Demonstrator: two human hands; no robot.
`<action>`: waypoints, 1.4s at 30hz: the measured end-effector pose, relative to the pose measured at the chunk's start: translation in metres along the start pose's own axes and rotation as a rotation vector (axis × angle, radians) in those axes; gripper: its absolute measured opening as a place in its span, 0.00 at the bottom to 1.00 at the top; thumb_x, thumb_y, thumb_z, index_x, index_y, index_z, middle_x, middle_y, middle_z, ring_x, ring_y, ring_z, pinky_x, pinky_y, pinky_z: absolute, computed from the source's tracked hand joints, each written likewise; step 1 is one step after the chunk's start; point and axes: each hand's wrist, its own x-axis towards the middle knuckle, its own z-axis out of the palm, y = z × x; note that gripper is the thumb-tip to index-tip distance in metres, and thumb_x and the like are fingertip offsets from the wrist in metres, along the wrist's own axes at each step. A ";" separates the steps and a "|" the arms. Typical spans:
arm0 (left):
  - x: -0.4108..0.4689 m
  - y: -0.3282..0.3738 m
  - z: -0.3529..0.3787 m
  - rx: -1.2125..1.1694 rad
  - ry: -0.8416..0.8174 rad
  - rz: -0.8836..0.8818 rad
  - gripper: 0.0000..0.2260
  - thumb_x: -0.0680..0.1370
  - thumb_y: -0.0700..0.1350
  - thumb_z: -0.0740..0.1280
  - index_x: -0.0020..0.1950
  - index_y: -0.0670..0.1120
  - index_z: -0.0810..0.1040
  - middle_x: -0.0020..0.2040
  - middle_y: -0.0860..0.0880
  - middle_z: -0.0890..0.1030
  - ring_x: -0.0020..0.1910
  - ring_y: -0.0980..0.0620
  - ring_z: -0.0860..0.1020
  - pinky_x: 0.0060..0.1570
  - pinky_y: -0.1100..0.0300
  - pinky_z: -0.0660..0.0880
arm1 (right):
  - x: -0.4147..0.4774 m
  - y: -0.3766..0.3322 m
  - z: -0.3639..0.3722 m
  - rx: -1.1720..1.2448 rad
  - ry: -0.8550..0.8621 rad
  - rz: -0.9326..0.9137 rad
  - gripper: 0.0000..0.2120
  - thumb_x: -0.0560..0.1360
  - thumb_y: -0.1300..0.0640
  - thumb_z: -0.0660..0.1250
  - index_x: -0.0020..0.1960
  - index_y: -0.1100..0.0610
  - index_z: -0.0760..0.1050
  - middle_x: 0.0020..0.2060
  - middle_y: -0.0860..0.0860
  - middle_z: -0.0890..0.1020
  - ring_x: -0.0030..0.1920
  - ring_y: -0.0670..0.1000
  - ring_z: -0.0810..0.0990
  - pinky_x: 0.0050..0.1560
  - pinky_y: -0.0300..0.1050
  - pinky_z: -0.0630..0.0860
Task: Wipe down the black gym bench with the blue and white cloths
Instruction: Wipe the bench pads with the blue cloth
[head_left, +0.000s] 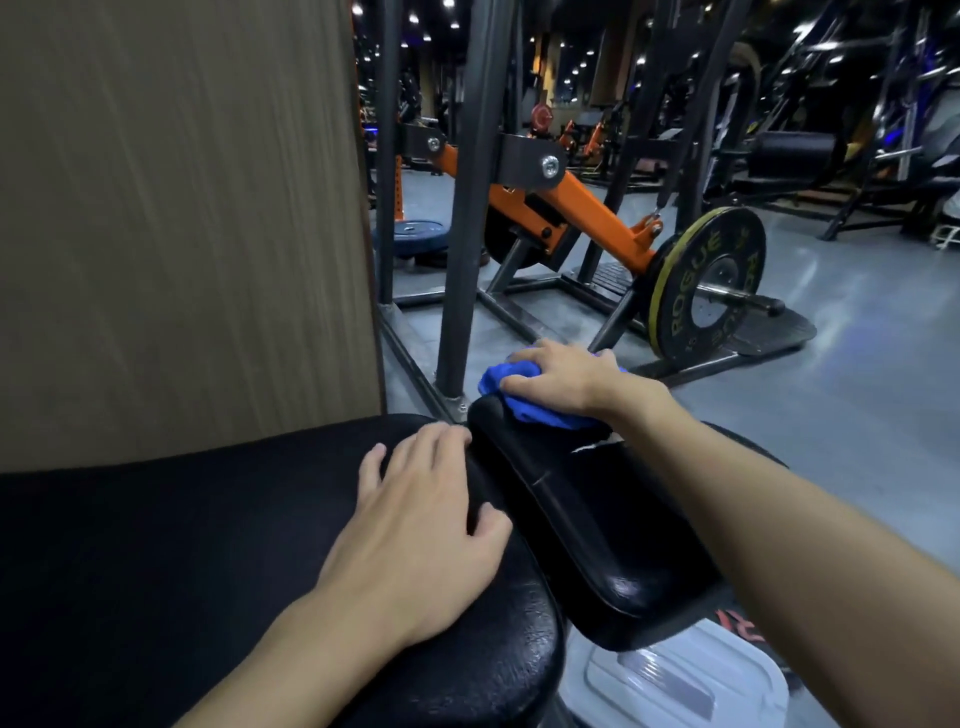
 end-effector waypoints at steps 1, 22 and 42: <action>0.000 -0.001 -0.001 -0.050 0.031 -0.018 0.20 0.77 0.53 0.57 0.68 0.52 0.60 0.62 0.59 0.63 0.64 0.59 0.61 0.73 0.51 0.54 | -0.001 -0.006 0.000 -0.004 -0.026 -0.029 0.21 0.73 0.34 0.56 0.64 0.33 0.71 0.67 0.46 0.71 0.70 0.57 0.66 0.65 0.65 0.56; -0.003 -0.005 -0.004 -0.031 0.010 0.000 0.15 0.77 0.48 0.59 0.63 0.48 0.66 0.60 0.49 0.74 0.62 0.48 0.71 0.67 0.51 0.62 | -0.186 -0.012 0.029 -0.132 0.156 -0.303 0.27 0.63 0.37 0.49 0.57 0.35 0.77 0.71 0.38 0.65 0.71 0.52 0.63 0.67 0.61 0.58; -0.005 -0.007 0.003 0.055 -0.021 0.100 0.15 0.78 0.49 0.56 0.64 0.50 0.69 0.61 0.52 0.72 0.64 0.49 0.69 0.70 0.48 0.58 | -0.165 0.016 0.026 0.132 0.361 0.121 0.25 0.66 0.42 0.54 0.61 0.35 0.74 0.67 0.40 0.71 0.67 0.50 0.68 0.68 0.58 0.57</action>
